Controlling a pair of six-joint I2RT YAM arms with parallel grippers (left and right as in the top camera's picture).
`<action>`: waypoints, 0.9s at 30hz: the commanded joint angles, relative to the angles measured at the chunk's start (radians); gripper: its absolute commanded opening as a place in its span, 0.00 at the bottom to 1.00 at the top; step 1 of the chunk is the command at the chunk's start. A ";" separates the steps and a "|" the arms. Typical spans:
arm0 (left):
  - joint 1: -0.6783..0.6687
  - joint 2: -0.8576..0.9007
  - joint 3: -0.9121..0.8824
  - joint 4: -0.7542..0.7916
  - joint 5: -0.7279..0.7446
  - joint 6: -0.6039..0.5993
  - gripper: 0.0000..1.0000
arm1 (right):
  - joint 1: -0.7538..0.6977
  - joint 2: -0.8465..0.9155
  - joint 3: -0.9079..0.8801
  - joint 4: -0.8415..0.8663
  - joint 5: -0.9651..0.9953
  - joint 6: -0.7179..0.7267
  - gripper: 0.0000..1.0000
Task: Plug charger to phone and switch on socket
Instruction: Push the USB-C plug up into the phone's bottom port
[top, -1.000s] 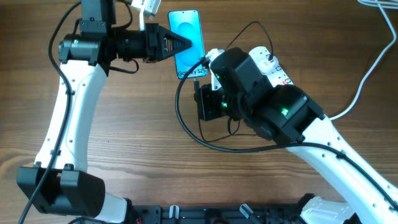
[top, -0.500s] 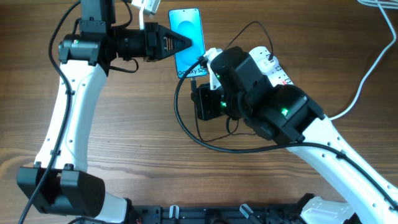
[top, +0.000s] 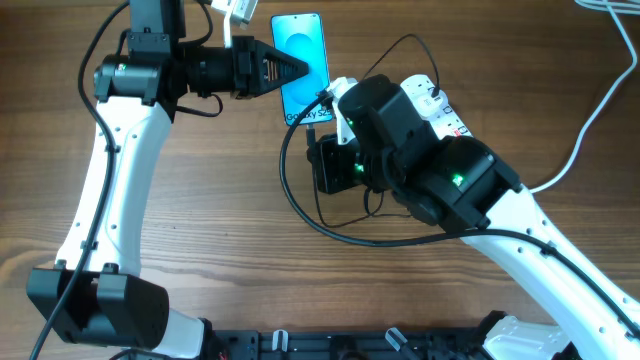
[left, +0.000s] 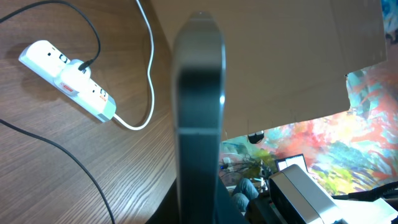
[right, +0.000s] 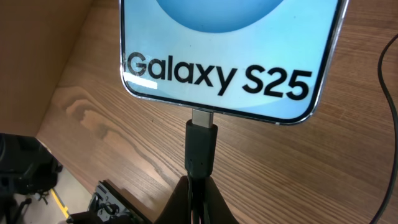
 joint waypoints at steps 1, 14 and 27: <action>-0.002 0.002 0.007 0.006 0.045 0.025 0.04 | 0.001 -0.005 0.019 0.004 -0.004 -0.014 0.05; -0.002 0.002 0.007 0.006 0.046 0.043 0.04 | 0.001 -0.004 0.019 -0.005 -0.005 -0.013 0.05; -0.002 0.002 0.007 0.006 0.079 0.043 0.04 | 0.000 0.006 0.019 -0.005 -0.015 -0.014 0.05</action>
